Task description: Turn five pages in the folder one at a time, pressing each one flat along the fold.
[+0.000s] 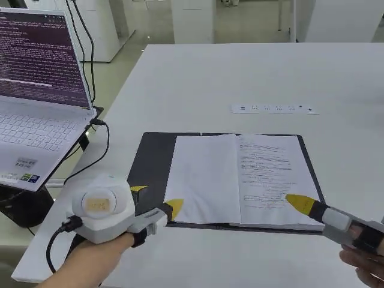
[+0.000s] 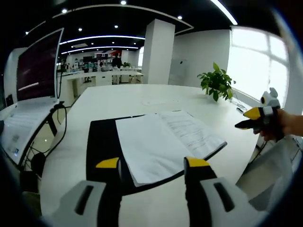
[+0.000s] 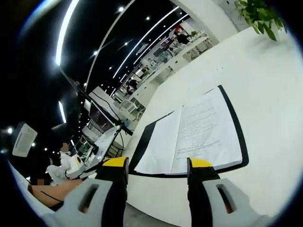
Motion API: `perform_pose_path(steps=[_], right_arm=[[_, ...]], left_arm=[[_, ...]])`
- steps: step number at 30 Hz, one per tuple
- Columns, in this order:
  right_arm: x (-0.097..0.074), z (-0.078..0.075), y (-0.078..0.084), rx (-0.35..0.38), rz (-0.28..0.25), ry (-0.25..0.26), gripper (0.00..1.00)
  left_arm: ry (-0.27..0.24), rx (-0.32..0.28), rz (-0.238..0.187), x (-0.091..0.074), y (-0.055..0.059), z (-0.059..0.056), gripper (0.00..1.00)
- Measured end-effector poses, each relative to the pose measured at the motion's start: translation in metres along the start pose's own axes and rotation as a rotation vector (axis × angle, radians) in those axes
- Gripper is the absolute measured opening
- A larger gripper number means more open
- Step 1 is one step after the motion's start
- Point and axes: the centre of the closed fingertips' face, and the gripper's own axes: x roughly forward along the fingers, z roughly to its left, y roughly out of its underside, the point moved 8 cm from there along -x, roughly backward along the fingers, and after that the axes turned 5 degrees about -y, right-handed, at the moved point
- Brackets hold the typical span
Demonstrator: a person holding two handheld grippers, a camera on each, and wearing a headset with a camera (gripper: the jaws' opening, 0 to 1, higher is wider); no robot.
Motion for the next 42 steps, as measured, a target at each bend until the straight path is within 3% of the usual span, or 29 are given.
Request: perform_pose_path(steps=[5, 12, 16, 20, 34, 42], right_arm=[[-0.013, -0.013, -0.005, -0.167, -0.009, 0.137, 0.73], [-0.026, -0.023, -0.008, -0.229, -0.021, 0.199, 0.84], [-0.033, -0.027, -0.011, -0.263, -0.051, 0.230, 0.87], [-0.037, -0.032, -0.011, -0.285, -0.072, 0.258, 0.96], [-0.038, -0.036, -0.011, -0.286, -0.077, 0.265, 1.00], [-0.038, -0.043, -0.015, -0.308, -0.071, 0.270, 0.99]], left_arm=[[-0.016, -0.006, 0.016, -0.012, 0.003, -0.004, 0.69], [-0.021, 0.002, 0.029, -0.023, 0.008, -0.008, 0.78], [-0.025, -0.022, 0.010, -0.028, 0.007, -0.009, 0.83], [-0.037, -0.049, -0.004, -0.031, 0.004, -0.010, 0.95], [-0.061, -0.021, 0.003, -0.033, 0.004, -0.008, 0.99], [-0.061, -0.015, 0.001, -0.019, -0.001, -0.009, 0.96]])
